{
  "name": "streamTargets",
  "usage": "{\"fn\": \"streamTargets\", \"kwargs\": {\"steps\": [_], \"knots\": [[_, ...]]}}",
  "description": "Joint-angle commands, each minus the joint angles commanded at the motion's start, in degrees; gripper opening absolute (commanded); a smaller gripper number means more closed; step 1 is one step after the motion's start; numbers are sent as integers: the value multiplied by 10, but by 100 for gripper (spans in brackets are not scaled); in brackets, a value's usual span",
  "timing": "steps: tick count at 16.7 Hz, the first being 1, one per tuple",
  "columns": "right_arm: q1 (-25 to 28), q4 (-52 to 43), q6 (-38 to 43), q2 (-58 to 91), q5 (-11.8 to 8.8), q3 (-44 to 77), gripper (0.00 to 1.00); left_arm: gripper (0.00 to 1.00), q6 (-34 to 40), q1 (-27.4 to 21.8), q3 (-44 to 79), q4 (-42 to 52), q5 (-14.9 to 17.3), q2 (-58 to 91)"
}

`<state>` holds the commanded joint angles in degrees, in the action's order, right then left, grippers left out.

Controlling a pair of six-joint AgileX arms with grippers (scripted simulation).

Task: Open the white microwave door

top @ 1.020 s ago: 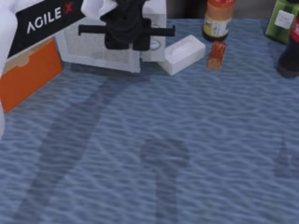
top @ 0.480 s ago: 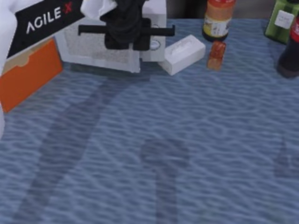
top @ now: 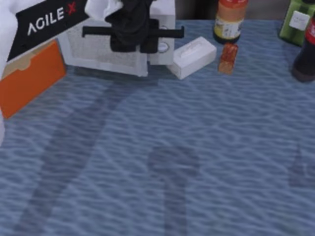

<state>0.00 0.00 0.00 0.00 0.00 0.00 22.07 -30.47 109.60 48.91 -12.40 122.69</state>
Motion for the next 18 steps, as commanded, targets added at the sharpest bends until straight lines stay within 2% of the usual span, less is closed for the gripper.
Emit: {"fn": "streamTargets", "kwargs": {"steps": [4,11,18], "knots": [[0,0,0,0,0,0,100,0,-4,-3,-8,-5,6,-4],[0,0,0,0,0,0,100,0,-63,10,-88,-42,33,-56],[0,0,0,0,0,0,100,0,-64,10,-89,-43,34,-57]]}}
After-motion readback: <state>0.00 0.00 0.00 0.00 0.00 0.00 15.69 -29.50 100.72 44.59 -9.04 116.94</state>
